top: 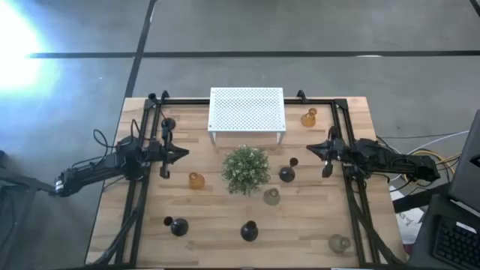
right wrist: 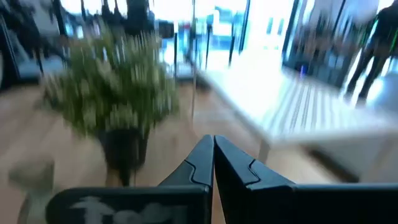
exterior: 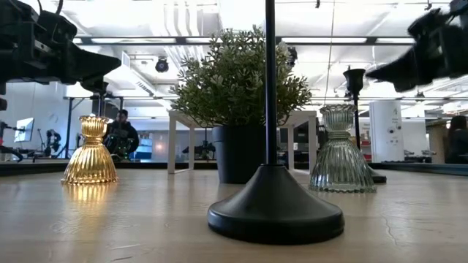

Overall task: Pick & Place candle stick holders
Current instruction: Put the bottom right black candle holder on the shelf

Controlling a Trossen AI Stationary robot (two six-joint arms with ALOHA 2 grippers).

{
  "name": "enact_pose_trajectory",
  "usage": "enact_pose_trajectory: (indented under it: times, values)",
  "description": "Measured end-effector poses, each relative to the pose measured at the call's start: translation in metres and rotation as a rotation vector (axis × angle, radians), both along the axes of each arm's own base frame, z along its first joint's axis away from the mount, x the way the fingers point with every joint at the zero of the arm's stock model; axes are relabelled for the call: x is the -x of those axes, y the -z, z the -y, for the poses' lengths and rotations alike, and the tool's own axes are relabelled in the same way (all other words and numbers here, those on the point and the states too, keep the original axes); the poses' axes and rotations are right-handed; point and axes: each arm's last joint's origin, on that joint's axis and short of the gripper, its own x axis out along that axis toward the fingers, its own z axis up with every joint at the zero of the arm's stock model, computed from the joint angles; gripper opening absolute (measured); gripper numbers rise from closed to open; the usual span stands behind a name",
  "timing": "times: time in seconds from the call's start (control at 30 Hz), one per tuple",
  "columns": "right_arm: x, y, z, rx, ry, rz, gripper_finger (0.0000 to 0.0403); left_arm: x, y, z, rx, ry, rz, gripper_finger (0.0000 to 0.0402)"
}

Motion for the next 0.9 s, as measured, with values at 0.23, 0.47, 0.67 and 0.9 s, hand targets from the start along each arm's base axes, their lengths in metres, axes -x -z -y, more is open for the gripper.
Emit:
enact_pose_trajectory:
  times: [0.23, 0.47, 0.67, 0.9]
  values:
    - [0.008, -0.042, -0.001, -0.117, -0.034, 0.486, 0.0008, 0.0, 0.0, 0.0, 0.0, 0.0, 0.0, 0.003]
    - [0.019, -0.063, -0.001, 0.045, 0.0, 0.7, 0.0008, 0.0, 0.0, 0.0, 0.0, 0.0, 0.0, 0.003]
    - [0.015, -0.068, -0.001, 0.271, 0.079, 0.633, 0.0008, 0.0, 0.0, 0.0, 0.0, 0.0, 0.0, 0.003]
    - [0.008, -0.079, 0.004, 0.246, 0.226, 0.582, 0.0008, 0.0, 0.0, 0.0, 0.0, 0.0, 0.0, 0.003]
